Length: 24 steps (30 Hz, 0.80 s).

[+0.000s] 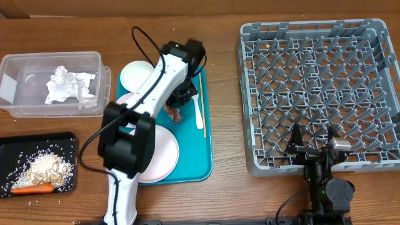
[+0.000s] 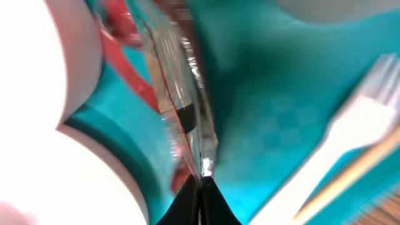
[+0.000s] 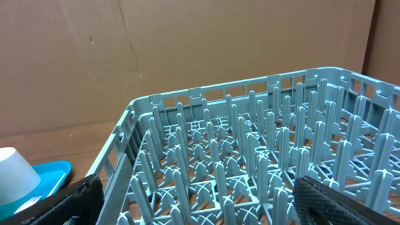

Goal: Sort waste into correct bins and load items into the dishwasher
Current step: 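Reach the left gripper to the red wrapper on the teal tray and grasp, then carry the red wrapper left and drop it into the clear bin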

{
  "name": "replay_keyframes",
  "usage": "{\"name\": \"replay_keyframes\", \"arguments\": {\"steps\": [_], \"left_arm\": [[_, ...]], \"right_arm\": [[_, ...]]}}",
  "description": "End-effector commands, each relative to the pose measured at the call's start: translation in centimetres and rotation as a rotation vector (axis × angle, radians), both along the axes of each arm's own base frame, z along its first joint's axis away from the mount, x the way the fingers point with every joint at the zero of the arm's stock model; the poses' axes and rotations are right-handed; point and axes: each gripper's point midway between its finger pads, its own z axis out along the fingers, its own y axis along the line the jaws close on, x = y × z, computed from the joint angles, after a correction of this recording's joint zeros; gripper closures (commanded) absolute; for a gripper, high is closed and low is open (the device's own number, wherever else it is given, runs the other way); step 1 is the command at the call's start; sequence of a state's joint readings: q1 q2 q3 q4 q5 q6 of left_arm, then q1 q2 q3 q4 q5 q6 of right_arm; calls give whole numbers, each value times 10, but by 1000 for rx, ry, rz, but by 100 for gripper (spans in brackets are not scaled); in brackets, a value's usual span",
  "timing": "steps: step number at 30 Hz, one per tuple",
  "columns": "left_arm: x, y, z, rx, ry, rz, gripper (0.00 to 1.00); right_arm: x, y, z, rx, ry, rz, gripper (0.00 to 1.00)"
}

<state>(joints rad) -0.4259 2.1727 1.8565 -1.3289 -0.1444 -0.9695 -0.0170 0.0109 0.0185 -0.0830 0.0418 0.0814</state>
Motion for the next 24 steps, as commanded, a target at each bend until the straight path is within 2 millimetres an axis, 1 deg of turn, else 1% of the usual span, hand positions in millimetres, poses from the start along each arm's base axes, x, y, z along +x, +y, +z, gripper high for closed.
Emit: {"name": "replay_keyframes", "arguments": {"steps": [1,3,4,5,6,7,8,9,10,11,12,14,15,17,18,19,20,21,22,23,24], "left_arm": [[1,-1,86,-83,-205,-10,96],[2,16,123,-61,-315,10,96],[3,28,139,-36,-367,27,96],[4,49,160,11,-439,59,96],[4,62,172,36,-476,83,96],[4,71,179,49,-499,107,96],[3,95,192,79,-542,173,96],[3,110,198,102,-563,220,96],[4,138,203,154,-586,304,96],[4,150,204,175,-592,340,96],[6,171,202,204,-590,399,96],[7,198,198,237,-582,464,96],[9,215,194,252,-573,506,96],[15,257,179,285,-557,608,96],[17,269,173,295,-548,636,96],[19,282,164,306,-533,661,93],[21,295,154,313,-511,677,84],[22,308,141,326,-480,695,66],[21,318,130,337,-449,708,38],[20,324,124,343,-433,717,28],[18,331,118,350,-411,724,20]], "right_arm": [[0,0,-3,-3,0,-3,0],[0,0,-3,-3,0,-3,0],[0,0,-3,-3,0,-3,0],[0,0,-3,-3,0,-3,0],[0,0,-3,-3,0,-3,0],[0,0,-3,-3,0,-3,0],[0,0,-3,-3,0,-3,0],[0,0,-3,-3,0,-3,0],[0,0,-3,-3,0,-3,0],[0,0,-3,-3,0,-3,0],[0,0,-3,-3,0,-3,0],[0,0,-3,-3,0,-3,0],[0,0,-3,-3,0,-3,0],[0,0,-3,-3,0,-3,0],[0,0,-3,-3,0,-3,0],[0,0,-3,-3,0,-3,0],[0,0,-3,-3,0,-3,0],[0,0,-3,-3,0,-3,0],[0,0,-3,-3,0,-3,0],[0,0,-3,-3,0,-3,0],[0,0,-3,-3,0,-3,0]]}}
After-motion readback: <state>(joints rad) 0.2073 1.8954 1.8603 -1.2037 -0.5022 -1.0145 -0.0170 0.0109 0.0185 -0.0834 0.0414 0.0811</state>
